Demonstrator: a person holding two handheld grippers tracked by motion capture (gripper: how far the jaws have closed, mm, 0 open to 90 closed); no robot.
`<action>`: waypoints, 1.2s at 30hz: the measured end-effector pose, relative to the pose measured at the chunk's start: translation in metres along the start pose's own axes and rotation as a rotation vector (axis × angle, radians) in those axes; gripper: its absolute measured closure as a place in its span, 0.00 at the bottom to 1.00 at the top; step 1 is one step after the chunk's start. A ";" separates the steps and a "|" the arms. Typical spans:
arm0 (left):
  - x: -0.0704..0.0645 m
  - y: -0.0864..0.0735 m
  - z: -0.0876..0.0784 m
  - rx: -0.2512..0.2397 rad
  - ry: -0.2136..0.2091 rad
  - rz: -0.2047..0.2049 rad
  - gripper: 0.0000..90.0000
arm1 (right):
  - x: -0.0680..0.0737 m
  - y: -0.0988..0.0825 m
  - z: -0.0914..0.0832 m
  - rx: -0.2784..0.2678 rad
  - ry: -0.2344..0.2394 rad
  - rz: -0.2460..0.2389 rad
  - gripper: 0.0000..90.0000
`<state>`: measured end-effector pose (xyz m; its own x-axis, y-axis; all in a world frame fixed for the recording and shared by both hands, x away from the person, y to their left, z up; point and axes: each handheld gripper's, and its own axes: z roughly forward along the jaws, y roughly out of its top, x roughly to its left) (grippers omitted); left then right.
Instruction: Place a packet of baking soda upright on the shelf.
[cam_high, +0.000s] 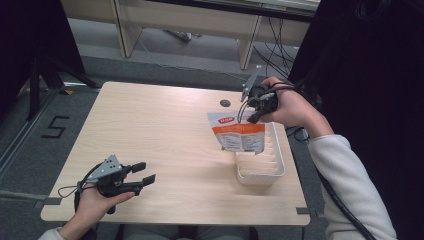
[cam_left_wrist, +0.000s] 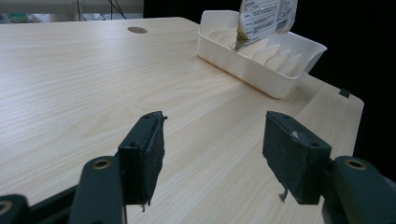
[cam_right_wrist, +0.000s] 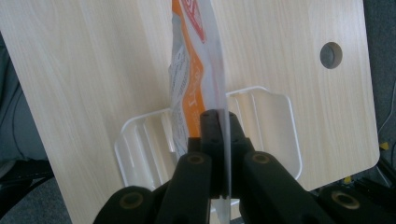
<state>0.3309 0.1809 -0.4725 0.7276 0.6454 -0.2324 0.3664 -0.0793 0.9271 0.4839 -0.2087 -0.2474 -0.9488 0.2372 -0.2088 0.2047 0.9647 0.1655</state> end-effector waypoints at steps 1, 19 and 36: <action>0.000 0.000 0.000 -0.001 0.000 0.001 0.42 | 0.000 -0.001 0.000 0.001 0.001 0.004 1.00; 0.000 0.000 0.000 0.001 0.001 -0.001 0.42 | -0.005 -0.015 -0.002 0.013 -0.011 0.007 1.00; 0.000 0.000 0.000 -0.004 0.002 -0.003 0.42 | -0.010 -0.025 -0.005 0.024 -0.018 0.025 1.00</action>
<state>0.3309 0.1806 -0.4724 0.7253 0.6474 -0.2343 0.3662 -0.0747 0.9275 0.4870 -0.2356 -0.2451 -0.9390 0.2626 -0.2220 0.2339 0.9610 0.1475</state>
